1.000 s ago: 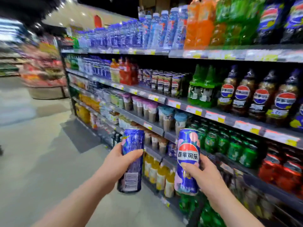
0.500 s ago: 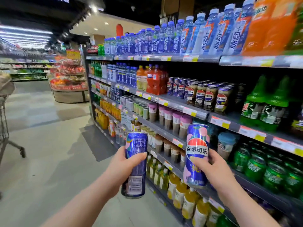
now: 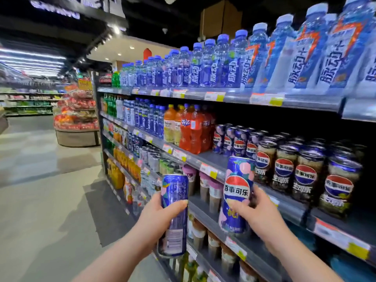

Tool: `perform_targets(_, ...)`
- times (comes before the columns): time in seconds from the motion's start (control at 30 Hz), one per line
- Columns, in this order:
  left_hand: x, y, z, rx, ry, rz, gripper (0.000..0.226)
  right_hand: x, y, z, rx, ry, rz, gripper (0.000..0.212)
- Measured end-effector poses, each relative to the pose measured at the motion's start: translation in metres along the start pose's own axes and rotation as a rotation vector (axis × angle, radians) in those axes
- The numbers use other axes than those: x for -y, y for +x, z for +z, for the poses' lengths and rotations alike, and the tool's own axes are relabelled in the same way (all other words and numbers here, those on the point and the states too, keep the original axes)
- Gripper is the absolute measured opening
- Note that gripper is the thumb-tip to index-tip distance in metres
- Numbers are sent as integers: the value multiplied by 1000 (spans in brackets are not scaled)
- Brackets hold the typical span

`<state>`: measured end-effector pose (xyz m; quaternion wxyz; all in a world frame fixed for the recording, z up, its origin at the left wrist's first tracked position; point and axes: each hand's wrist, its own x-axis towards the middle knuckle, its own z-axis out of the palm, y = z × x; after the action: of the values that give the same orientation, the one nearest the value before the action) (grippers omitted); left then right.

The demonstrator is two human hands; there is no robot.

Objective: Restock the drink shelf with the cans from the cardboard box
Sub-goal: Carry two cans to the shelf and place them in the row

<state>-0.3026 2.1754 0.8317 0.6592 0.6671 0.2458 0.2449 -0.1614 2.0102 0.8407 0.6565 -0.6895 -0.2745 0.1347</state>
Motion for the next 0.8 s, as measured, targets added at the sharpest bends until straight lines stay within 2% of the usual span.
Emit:
perform_targets(0.17,2,78,-6,22,-3,-7,26,-4,71,10,-38,-14,-42,43)
perform_targets(0.33,3,159,-9,80,-17,34,54,-13,139,17,-183,-44,-81,58)
perform_targets(0.4,2,195,-10,124,-16,50,52,-13,170,22,-252,-101,-94,64)
perform_targets(0.43,3,213,-11,152,-16,58,50,-13,185,27,-282,-127,-105,63)
perform_targets(0.53,3,268,-22,234,-12,98,65,-17,236,46,-352,-159,-119,57)
perform_targets(0.63,2,318,-38,287,-1,118,57,-28,288,65,-416,-176,-94,59)
perform_targets(0.8,0,382,-59,383,24,156,63,-49,348,92,-492,-225,-2,62)
